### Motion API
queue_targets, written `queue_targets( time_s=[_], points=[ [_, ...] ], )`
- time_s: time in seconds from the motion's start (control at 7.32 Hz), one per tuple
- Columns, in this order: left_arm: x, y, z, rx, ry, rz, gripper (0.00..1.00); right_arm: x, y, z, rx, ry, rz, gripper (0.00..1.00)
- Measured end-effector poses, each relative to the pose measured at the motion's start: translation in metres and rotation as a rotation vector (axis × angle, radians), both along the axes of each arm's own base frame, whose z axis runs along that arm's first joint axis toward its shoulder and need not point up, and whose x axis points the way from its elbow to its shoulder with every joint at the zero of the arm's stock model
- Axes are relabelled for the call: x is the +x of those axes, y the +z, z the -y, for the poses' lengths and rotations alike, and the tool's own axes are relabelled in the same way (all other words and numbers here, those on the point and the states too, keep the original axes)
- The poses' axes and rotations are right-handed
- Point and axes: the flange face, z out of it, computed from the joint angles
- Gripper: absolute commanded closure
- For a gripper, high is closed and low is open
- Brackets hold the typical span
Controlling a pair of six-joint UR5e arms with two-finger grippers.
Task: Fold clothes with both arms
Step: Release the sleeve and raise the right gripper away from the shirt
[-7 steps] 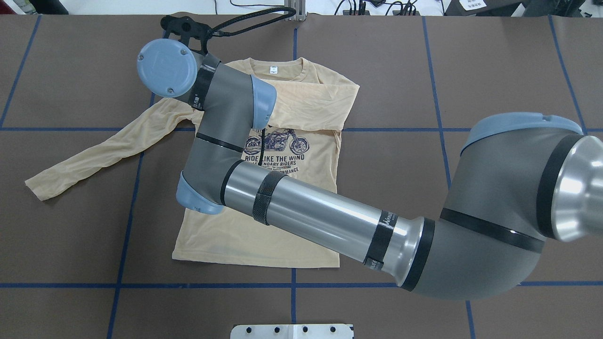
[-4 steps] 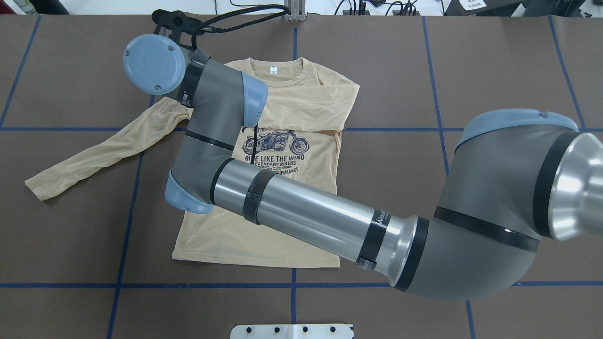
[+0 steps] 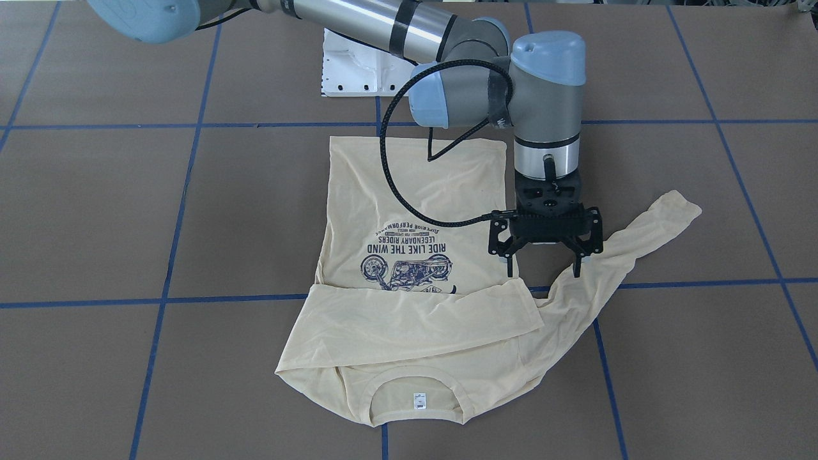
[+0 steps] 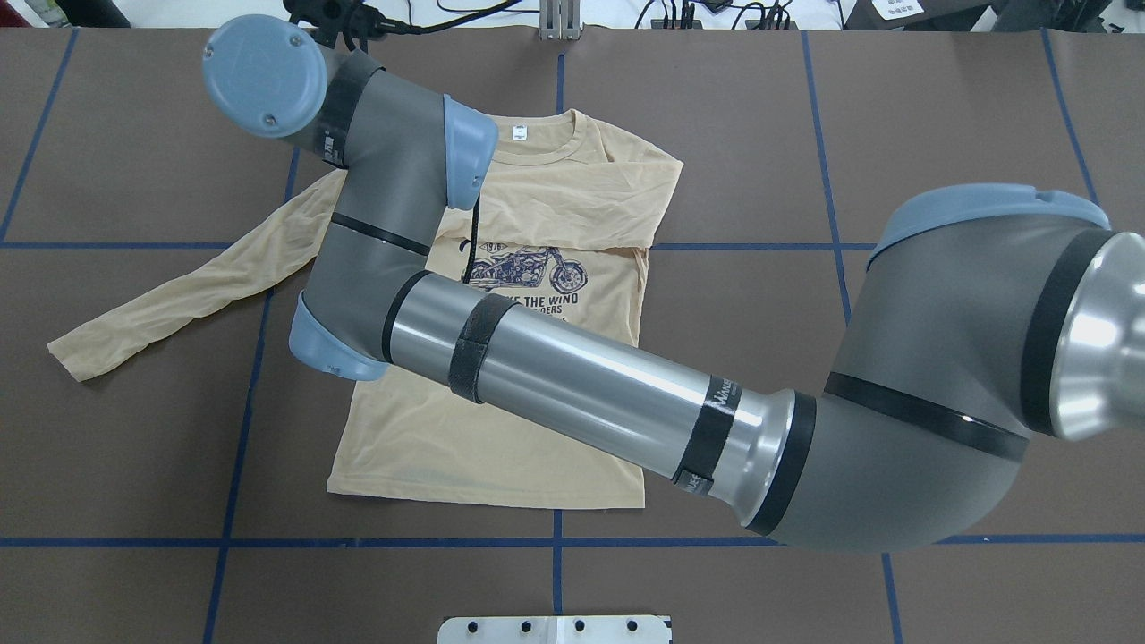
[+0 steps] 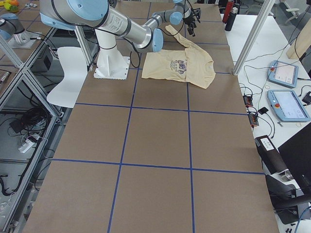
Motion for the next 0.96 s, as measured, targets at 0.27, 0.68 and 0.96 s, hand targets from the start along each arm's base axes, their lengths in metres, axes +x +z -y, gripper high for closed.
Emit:
queue_targets(
  time_s=[0.27,0.68,0.96],
  points=[
    [0.027,0.003,0.000,0.009,0.027,-0.018,0.00,0.058,0.025,0.011,-0.076,-0.111,-0.087,0.00],
    [0.089,0.022,-0.015,-0.085,-0.048,-0.067,0.00,0.214,0.176,0.012,-0.062,-0.272,-0.172,0.00],
    [0.117,0.036,-0.031,-0.125,-0.054,-0.084,0.00,0.343,0.278,-0.014,0.016,-0.369,-0.202,0.00]
  ],
)
